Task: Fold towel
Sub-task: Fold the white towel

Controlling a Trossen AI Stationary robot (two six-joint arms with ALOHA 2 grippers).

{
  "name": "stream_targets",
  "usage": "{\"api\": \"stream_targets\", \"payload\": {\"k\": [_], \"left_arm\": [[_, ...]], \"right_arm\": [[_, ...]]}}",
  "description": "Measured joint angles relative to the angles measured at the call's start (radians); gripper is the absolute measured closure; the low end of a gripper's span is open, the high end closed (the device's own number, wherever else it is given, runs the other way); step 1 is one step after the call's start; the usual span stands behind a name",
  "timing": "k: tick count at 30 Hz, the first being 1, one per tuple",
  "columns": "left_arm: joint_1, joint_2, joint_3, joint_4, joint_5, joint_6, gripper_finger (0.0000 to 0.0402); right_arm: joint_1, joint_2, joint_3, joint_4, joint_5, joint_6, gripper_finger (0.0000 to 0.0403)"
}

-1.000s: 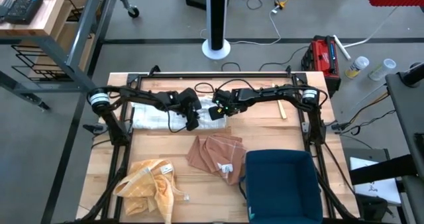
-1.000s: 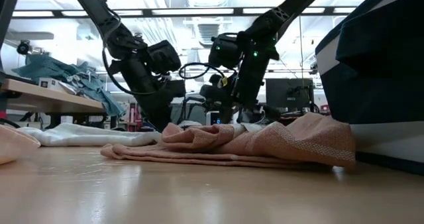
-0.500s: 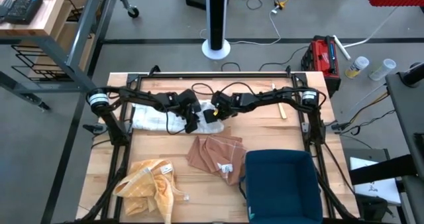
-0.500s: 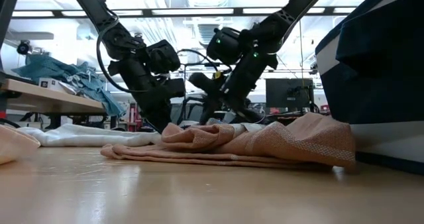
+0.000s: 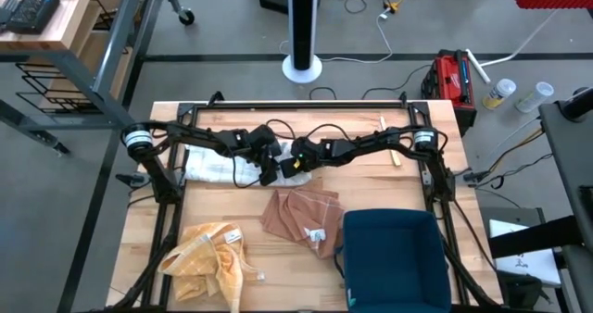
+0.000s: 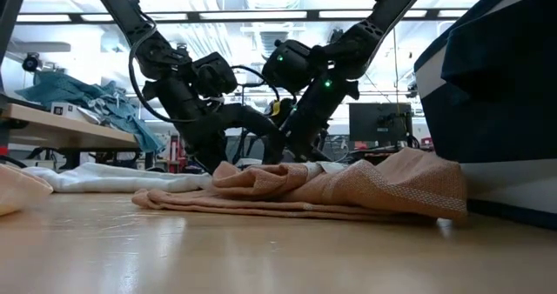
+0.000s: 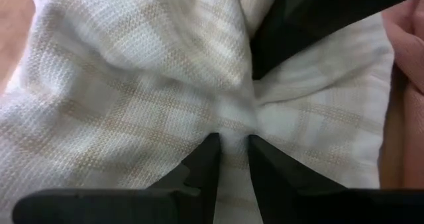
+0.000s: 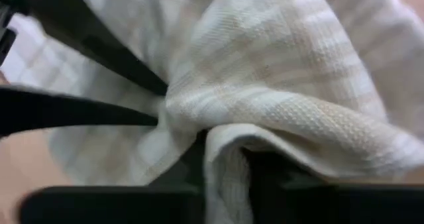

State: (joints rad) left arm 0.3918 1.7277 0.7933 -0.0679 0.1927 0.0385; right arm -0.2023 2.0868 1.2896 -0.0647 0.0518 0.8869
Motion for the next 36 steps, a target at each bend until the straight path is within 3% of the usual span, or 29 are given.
{"api": "stream_targets", "payload": {"k": [9,15,20,28,36], "left_arm": [[0.001,-0.107,-0.008,-0.039,-0.017,-0.001,0.0326],[0.001,-0.247,-0.015,-0.244,-0.177,0.012,0.0326],[0.002,-0.364,-0.050,-0.391,-0.214,0.034,0.0326],[0.017,-0.454,-0.242,-0.355,-0.247,0.018,0.0326],[0.019,-0.427,-0.300,-0.260,-0.230,-0.072,0.0326]], "right_arm": [[0.027,-0.092,0.009,-0.102,0.088,-0.065,0.0386],[0.047,-0.195,0.028,-0.339,0.159,-0.068,0.0386],[0.050,-0.252,0.087,-0.532,0.169,-0.068,0.0386],[0.029,-0.272,0.228,-0.786,0.153,-0.099,0.0386],[-0.044,-0.271,0.284,-0.820,0.140,-0.142,0.0386]]}}
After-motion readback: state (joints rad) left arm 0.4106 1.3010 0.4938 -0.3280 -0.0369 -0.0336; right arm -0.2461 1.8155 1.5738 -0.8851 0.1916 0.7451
